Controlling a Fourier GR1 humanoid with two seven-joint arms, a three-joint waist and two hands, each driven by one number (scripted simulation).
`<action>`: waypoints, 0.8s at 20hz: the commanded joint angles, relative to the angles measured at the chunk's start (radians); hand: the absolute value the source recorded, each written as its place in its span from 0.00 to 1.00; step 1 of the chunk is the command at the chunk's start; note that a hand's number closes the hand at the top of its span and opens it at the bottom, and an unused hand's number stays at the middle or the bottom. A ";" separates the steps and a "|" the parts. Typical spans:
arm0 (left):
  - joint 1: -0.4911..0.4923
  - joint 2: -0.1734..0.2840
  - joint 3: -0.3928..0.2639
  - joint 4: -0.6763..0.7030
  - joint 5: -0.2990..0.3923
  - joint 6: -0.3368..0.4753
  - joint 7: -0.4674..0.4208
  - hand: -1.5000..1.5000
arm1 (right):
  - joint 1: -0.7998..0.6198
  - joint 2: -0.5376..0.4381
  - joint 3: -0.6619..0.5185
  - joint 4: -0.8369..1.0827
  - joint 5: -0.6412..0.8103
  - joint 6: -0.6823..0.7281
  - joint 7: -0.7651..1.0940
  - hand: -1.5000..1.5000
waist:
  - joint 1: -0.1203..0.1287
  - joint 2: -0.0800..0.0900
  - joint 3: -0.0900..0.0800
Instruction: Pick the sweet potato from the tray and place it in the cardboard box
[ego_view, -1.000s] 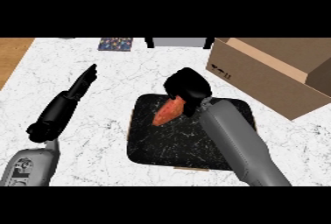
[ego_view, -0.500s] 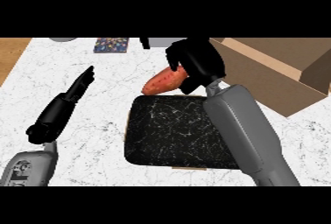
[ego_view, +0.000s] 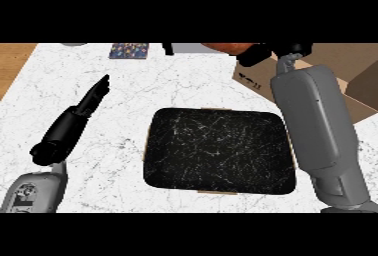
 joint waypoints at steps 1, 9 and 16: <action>-0.044 -0.018 0.001 0.063 -0.007 0.010 -0.021 0.50 | -0.055 -0.081 -0.090 0.136 -0.014 -0.072 -0.038 1.00 | 0.002 0.006 0.000; -0.054 0.028 0.031 0.041 0.019 -0.037 -0.009 0.50 | -0.171 -0.306 -0.124 0.463 0.009 0.051 -0.155 1.00 | 0.018 0.010 0.000; -0.037 -0.018 -0.009 -0.012 0.000 -0.010 0.029 0.50 | -0.180 -0.378 -0.122 0.716 0.026 0.159 -0.242 1.00 | 0.034 0.014 0.001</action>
